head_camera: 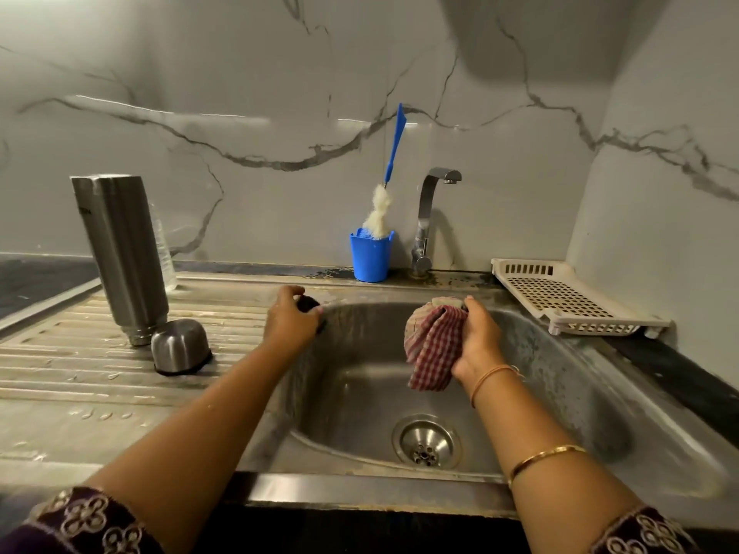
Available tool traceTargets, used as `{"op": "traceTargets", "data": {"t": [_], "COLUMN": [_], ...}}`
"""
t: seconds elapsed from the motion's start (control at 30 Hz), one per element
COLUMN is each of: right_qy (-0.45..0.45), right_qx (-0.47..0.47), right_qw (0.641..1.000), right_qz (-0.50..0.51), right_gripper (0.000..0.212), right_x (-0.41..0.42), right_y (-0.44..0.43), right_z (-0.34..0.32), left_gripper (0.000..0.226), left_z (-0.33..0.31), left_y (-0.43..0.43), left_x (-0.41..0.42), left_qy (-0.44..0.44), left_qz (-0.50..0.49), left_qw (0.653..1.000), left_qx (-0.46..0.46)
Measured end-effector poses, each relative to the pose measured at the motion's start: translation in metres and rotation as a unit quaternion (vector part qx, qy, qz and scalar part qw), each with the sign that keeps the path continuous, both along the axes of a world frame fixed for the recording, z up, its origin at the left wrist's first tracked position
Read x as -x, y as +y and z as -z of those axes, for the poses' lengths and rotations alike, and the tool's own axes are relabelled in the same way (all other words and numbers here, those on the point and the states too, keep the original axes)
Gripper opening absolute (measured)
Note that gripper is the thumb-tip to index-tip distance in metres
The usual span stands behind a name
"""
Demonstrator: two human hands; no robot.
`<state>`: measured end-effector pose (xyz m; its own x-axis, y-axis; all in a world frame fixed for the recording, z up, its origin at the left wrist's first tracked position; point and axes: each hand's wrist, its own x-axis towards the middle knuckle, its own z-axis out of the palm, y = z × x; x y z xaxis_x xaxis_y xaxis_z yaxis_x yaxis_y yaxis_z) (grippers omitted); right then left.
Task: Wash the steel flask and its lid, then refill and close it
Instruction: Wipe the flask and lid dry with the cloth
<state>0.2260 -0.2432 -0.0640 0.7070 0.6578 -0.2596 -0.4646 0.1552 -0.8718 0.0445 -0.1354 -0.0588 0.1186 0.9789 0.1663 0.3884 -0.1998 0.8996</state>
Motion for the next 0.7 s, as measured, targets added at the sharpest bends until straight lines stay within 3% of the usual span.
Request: {"op": "traceTargets", "data": {"t": [0.07,0.13,0.23,0.43,0.53,0.6,0.63,0.7], "right_qy": [0.040,0.071,0.095,0.088,-0.074,-0.227,-0.356,-0.573], "right_qx": [-0.022,-0.046,-0.097,-0.204,-0.201,-0.179,-0.141,-0.057], "right_qw": [0.999,0.996,0.991,0.975,0.977,0.957,0.924,0.817], "right_qz": [-0.004,-0.003,0.005,0.003,0.009,-0.010,-0.014,-0.019], "right_gripper": [0.046,0.048,0.048,0.038,0.024,0.020,0.019,0.028], "right_x": [-0.001,-0.002,-0.005,-0.003,0.015,0.036,0.047,0.065], "right_y": [-0.003,-0.007,-0.015,-0.021,-0.013,-0.004,0.000,0.009], "right_z": [-0.002,-0.004,-0.009,-0.016,-0.019,-0.017,-0.013,-0.002], "left_gripper": [0.040,0.031,0.012,0.032,0.025,0.026,0.028,0.025], "left_z": [-0.013,-0.022,-0.020,-0.002,-0.004,-0.003,-0.003,0.004], "left_y": [-0.019,-0.034,-0.053,-0.071,-0.076,-0.080,-0.081,-0.076], "left_x": [-0.018,-0.031,-0.044,-0.055,-0.062,-0.063,-0.062,-0.060], "left_qy": [-0.186,-0.332,-0.383,-0.400,-0.418,-0.368,-0.329,-0.293], "left_qz": [0.037,0.067,0.075,0.148,0.147,0.161,0.161,0.133], "left_qw": [0.970,0.900,0.872,0.840,0.844,0.884,0.909,0.939], "left_qx": [0.154,0.273,0.295,0.336,0.304,0.240,0.197,0.122]}}
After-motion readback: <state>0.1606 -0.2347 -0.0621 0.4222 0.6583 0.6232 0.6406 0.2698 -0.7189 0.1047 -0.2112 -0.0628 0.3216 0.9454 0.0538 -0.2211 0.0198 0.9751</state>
